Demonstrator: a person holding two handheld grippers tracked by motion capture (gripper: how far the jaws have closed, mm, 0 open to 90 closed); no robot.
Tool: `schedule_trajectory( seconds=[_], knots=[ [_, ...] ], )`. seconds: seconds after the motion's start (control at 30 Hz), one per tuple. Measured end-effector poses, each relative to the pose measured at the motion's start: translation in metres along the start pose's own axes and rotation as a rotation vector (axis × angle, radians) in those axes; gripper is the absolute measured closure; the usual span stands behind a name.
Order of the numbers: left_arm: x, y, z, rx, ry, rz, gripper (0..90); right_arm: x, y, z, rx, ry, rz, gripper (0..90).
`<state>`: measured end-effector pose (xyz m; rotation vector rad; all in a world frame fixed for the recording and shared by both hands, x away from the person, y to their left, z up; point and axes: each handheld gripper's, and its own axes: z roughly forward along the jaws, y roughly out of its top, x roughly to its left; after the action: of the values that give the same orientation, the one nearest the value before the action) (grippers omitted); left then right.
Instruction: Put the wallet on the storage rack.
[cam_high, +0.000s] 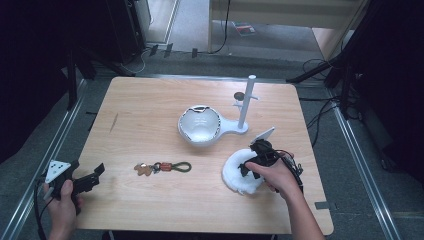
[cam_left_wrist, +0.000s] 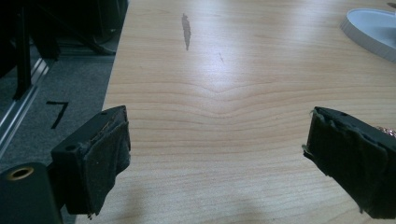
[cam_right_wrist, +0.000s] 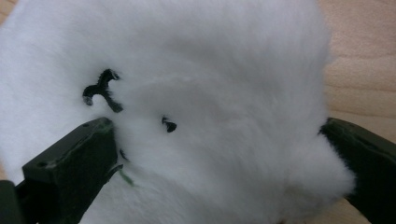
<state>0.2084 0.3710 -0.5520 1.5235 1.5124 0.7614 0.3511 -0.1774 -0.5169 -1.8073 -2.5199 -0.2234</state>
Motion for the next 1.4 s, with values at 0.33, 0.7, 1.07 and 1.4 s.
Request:
schedule_trajectory(
  seconds=[0.33,0.7,1.07,1.4],
  knots=[
    [-0.001,0.000,0.000,0.007,0.007,0.005,7.5,0.013,-0.002,-0.004,-0.023,-0.038,-0.048,19.9],
    [0.001,0.001,0.001,0.015,0.002,-0.005,7.5,0.001,-0.003,-0.020,-0.065,-0.034,-0.054,76.6],
    [0.001,0.001,0.001,0.013,0.000,-0.010,7.5,0.024,0.001,-0.058,-0.082,-0.010,-0.138,81.3],
    [0.001,0.001,0.001,0.012,-0.004,-0.012,7.5,0.042,0.007,-0.099,-0.146,-0.025,-0.186,81.4]
  ],
)
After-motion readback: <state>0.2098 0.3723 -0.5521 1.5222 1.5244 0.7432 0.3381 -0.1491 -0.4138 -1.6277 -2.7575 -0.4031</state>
